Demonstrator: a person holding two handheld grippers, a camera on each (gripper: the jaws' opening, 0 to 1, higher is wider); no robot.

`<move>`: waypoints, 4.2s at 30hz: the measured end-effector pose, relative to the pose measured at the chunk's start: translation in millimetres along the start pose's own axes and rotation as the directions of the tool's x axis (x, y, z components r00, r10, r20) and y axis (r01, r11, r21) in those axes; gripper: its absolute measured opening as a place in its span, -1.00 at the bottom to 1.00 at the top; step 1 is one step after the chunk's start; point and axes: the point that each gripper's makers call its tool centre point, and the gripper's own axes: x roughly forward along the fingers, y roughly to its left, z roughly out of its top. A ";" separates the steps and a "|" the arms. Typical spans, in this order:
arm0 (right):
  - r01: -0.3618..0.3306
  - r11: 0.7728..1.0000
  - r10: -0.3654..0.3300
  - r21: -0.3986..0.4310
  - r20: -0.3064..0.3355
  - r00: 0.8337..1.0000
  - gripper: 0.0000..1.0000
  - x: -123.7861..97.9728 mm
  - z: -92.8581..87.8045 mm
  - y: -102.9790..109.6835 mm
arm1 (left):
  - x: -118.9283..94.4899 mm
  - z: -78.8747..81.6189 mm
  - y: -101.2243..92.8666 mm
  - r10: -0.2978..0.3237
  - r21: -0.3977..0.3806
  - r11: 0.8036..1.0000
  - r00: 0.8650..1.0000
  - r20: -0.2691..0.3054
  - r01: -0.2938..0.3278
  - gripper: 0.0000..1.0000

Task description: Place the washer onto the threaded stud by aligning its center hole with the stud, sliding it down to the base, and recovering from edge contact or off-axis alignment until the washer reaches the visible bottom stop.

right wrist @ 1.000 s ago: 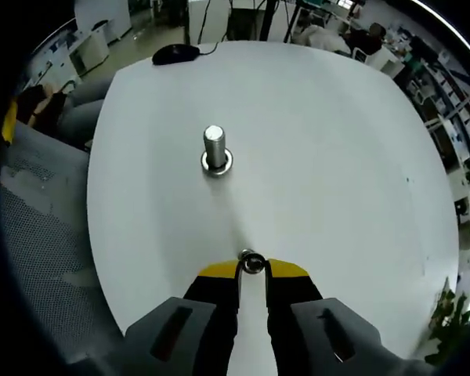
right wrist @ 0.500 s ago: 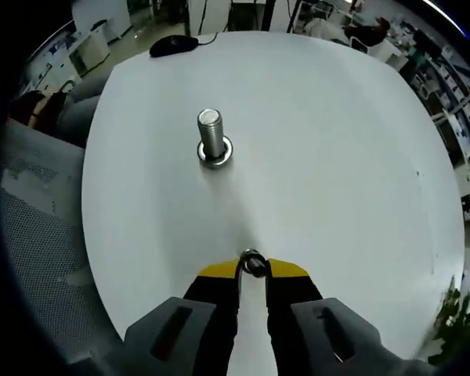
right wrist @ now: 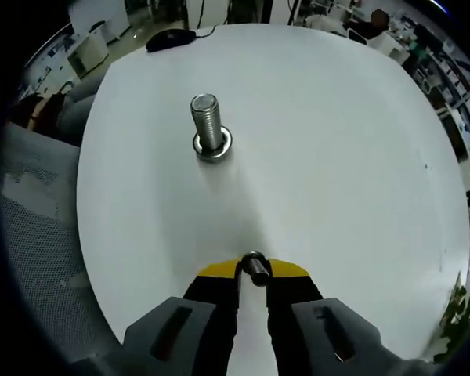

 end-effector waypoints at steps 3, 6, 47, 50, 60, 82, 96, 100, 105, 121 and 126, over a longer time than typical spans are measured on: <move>-0.004 1.000 0.004 0.009 0.000 1.000 -0.71 -0.1 -0.1 0.0 | -0.5 0.1 1.5 0.006 -0.003 1.000 1.000 0.001 -0.006 -0.67; -0.013 1.000 0.013 0.006 -0.019 1.000 -0.68 2.9 -3.7 3.2 | -0.6 -0.7 1.9 0.009 -0.001 1.000 1.000 -0.002 -0.009 -0.67; 0.070 0.913 -0.278 0.402 0.486 0.829 -0.56 -148.5 -24.5 20.7 | 5.7 -6.5 -13.3 -0.049 0.015 0.999 0.998 -0.038 0.049 -0.65; -0.001 0.891 -0.266 0.453 0.526 0.807 -0.52 -160.5 -27.2 30.5 | 4.7 -5.5 -14.0 -0.046 0.020 0.999 0.998 -0.033 0.047 -0.65; 0.047 0.880 -0.339 0.472 0.556 0.759 -0.52 -198.8 -54.5 45.0 | 4.7 -0.3 -20.7 -0.052 0.080 0.995 0.998 -0.023 0.053 -0.64; -0.041 0.842 -0.359 0.537 0.616 0.702 -0.44 -214.5 -93.1 71.8 | 4.8 0.6 -17.9 -0.019 0.110 0.994 0.999 -0.028 0.022 -0.61; -0.071 0.854 -0.314 0.515 0.620 0.719 -0.43 -208.4 -102.7 94.1 | 3.7 -2.7 -8.9 0.037 0.116 0.993 0.998 -0.043 -0.031 -0.61; -0.080 0.867 -0.294 0.492 0.634 0.716 -0.43 -207.7 -102.1 99.6 | 1.6 0.6 -7.2 0.045 0.096 0.995 0.999 -0.022 -0.043 -0.61; -0.095 0.855 -0.310 0.511 0.649 0.695 -0.43 -213.1 -102.1 93.8 | 1.8 2.2 -5.9 0.051 0.096 0.994 0.999 -0.019 -0.049 -0.60; -0.089 0.862 -0.325 0.499 0.680 0.658 -0.43 -222.1 -101.0 91.3 | -9.4 7.8 1.6 0.055 0.180 0.983 0.998 -0.037 -0.048 -0.58; -0.101 0.855 -0.329 0.508 0.682 0.653 -0.43 -223.0 -102.0 89.9 | -17.7 -3.4 10.3 0.060 0.126 0.990 0.998 -0.026 -0.056 -0.58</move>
